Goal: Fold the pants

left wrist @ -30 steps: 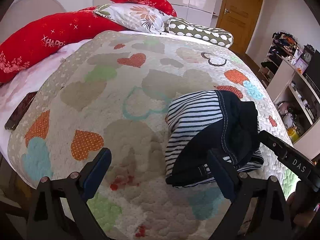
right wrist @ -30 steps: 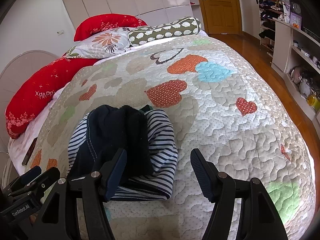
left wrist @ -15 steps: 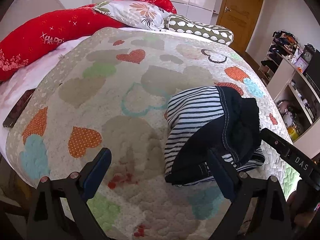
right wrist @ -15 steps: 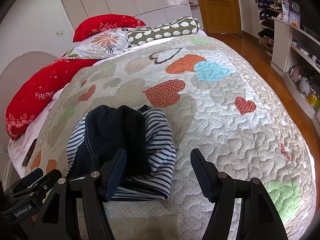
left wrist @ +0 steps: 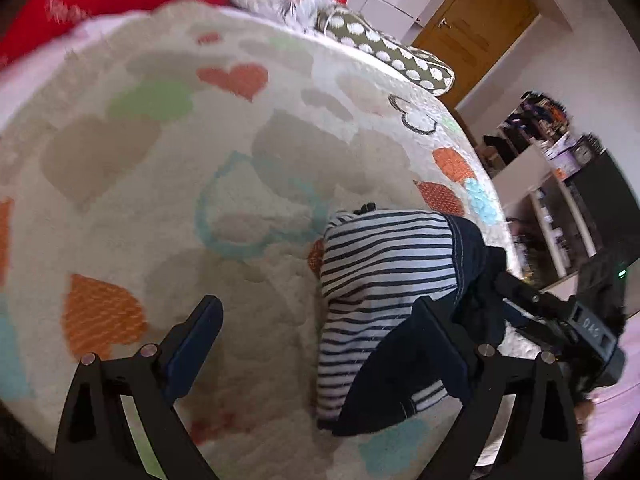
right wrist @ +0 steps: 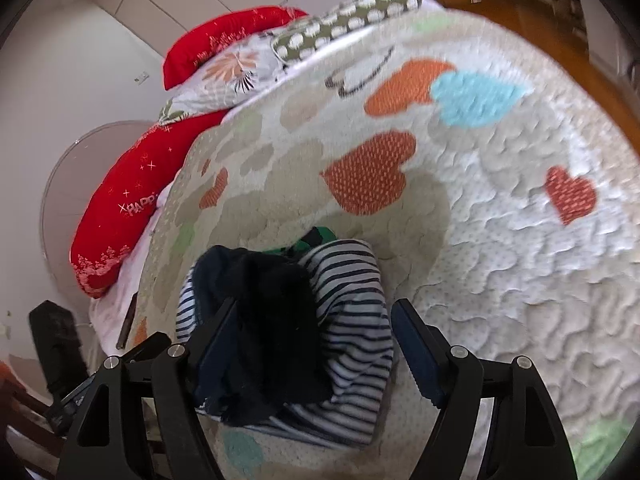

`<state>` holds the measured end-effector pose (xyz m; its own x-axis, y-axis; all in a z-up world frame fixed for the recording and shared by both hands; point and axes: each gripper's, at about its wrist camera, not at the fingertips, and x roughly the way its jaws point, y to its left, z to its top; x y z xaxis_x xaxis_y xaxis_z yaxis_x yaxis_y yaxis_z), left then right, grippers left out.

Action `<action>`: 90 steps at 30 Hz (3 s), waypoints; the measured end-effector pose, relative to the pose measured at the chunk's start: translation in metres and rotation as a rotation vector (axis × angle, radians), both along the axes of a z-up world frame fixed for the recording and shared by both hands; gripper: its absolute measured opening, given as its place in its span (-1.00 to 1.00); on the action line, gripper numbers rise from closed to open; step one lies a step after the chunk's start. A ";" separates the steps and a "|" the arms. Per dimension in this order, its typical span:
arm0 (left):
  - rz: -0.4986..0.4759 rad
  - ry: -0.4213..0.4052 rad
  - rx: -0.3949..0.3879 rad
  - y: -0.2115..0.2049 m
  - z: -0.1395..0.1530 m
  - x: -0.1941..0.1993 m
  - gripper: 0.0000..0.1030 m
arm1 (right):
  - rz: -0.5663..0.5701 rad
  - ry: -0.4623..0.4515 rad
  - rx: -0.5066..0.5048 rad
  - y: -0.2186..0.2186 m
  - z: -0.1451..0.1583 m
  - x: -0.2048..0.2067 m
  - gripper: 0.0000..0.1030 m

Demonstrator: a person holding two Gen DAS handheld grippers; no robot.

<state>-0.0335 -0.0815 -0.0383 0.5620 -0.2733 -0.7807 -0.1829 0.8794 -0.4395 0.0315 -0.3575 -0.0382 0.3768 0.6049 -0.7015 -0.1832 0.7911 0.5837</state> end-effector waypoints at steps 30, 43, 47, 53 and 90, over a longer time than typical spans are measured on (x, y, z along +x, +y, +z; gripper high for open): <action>-0.174 0.038 -0.043 -0.045 -0.019 0.029 0.09 | 0.042 0.043 0.077 0.023 -0.025 0.011 0.45; -0.163 -0.036 0.072 -0.052 0.027 0.024 -0.58 | 0.124 0.061 0.137 0.026 -0.001 0.016 -0.14; -0.158 -0.054 0.104 -0.048 0.036 0.048 -0.58 | 0.123 0.029 0.117 0.034 0.011 0.035 -0.14; -0.123 -0.057 0.103 -0.032 0.034 0.093 -0.58 | 0.113 -0.013 0.085 0.054 0.022 0.075 -0.14; 0.114 -0.100 0.423 -0.038 0.041 -0.009 0.41 | -0.039 -0.134 -0.187 0.038 0.014 0.028 0.36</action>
<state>-0.0424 -0.1192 0.0024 0.6486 0.1264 -0.7505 -0.2638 0.9623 -0.0660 0.0599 -0.3197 -0.0240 0.4953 0.4517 -0.7421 -0.2161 0.8914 0.3983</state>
